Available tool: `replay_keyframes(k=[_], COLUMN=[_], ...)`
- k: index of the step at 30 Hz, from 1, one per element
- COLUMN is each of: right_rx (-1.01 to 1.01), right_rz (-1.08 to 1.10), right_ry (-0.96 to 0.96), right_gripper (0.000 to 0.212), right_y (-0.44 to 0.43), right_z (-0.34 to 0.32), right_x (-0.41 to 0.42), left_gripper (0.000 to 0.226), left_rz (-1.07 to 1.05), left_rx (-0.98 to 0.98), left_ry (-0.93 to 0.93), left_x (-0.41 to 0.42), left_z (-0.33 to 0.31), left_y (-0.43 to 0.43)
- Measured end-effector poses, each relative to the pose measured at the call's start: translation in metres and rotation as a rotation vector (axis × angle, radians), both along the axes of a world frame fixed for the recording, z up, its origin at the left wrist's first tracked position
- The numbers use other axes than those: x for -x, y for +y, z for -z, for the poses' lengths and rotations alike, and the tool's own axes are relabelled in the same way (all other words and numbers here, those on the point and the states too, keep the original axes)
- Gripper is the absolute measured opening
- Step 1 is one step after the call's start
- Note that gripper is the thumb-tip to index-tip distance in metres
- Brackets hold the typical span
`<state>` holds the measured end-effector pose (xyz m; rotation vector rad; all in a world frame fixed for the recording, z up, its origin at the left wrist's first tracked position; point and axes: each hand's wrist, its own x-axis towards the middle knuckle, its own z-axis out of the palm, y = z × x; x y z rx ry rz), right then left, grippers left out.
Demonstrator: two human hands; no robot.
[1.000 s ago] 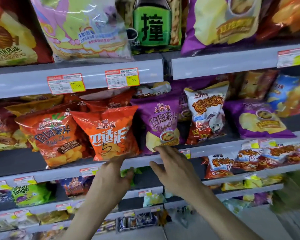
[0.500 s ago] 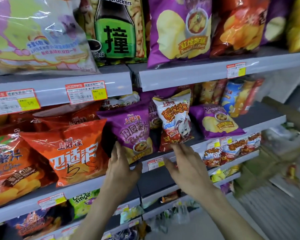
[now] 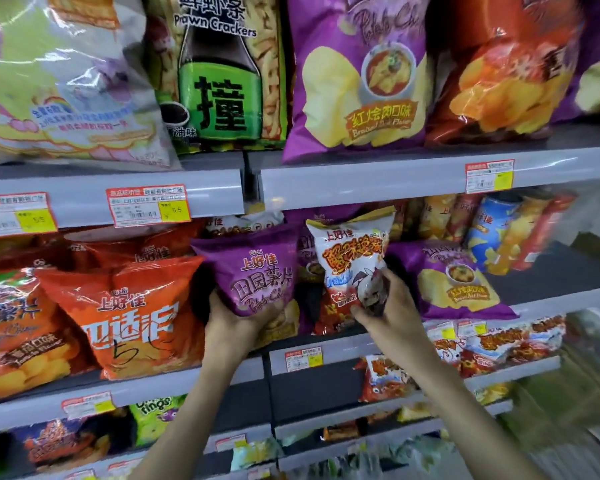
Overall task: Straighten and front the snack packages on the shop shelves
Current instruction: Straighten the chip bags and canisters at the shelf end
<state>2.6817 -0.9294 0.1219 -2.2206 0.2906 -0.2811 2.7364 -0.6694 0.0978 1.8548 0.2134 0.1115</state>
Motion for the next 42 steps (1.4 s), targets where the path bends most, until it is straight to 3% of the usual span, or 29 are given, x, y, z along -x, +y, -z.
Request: replay_keyframes(k=[4, 9, 14, 17, 23, 31, 35, 39, 42], right_rx=[-0.186, -0.403, -0.514, -0.549, -0.593, -0.649, -0.618, -0.582, -0.584], right_rz=[-0.022, -0.106, -0.186, -0.180, -0.176, -0.268, -0.326, -0.394, -0.415], right_ry=[0.038, 0.191, 0.182, 0.117, 0.094, 0.145, 0.123, 0.061, 0.031], right_gripper=[0.108, 0.114, 0.082, 0.083, 0.088, 0.059, 0.065, 0.050, 0.062], right_y=[-0.035, -0.062, -0.073, -0.076, -0.081, -0.076, -0.052, -0.013, 0.012], right_z=[0.003, 0.002, 0.010, 0.016, 0.023, 0.022, 0.021, 0.016, 0.020], right_x=[-0.032, -0.063, -0.082, -0.084, -0.089, -0.084, -0.080, -0.079, -0.081], left_gripper=[0.119, 0.107, 0.086, 0.077, 0.084, 0.095, 0.090, 0.092, 0.105], left_rz=[-0.056, -0.065, -0.044, -0.043, -0.093, -0.109, -0.167, -0.222, -0.274], left_rx=[0.172, 0.247, 0.256, 0.220, 0.190, 0.060, 0.031, 0.030, 0.022], left_ry=[-0.003, -0.054, -0.069, -0.095, -0.233, -0.328, -0.303, -0.312, -0.338], left_x=[-0.002, 0.007, 0.023, 0.031, 0.045, 0.083, 0.100, 0.105, 0.112], left_z=[0.001, -0.003, -0.008, -0.005, 0.002, 0.004, 0.002, 0.001, 0.001], left_y=[-0.010, -0.027, -0.035, -0.036, -0.038, -0.022, -0.007, 0.014, 0.039])
